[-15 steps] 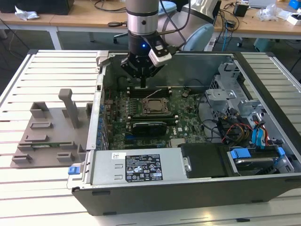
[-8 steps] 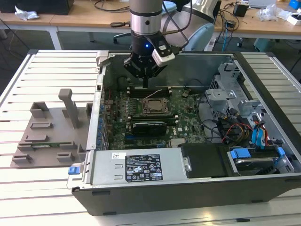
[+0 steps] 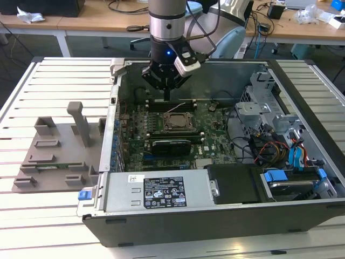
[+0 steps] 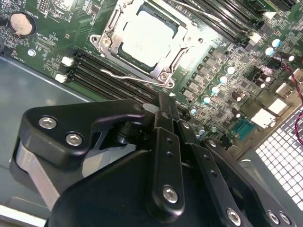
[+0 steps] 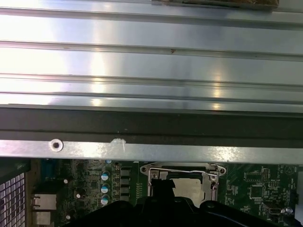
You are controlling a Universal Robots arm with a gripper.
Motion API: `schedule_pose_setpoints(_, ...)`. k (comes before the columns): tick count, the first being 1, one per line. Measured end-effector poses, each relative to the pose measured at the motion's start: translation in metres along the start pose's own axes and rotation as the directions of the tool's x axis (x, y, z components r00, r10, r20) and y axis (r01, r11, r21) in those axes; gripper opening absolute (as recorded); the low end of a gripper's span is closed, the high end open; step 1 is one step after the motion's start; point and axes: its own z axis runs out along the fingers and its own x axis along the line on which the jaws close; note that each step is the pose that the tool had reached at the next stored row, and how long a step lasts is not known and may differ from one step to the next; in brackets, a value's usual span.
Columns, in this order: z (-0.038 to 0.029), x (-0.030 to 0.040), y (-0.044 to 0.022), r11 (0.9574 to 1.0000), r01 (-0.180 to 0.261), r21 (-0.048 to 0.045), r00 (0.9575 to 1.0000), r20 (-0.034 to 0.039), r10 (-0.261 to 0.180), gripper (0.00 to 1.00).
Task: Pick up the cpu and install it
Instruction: 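Install the first cpu locking lever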
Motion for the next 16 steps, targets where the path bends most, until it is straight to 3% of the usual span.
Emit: schedule_pose_setpoints(16,0.0038,0.0001,0.0002,1.0000,0.000,-0.0004,1.0000,0.0002,0.000,0.10)
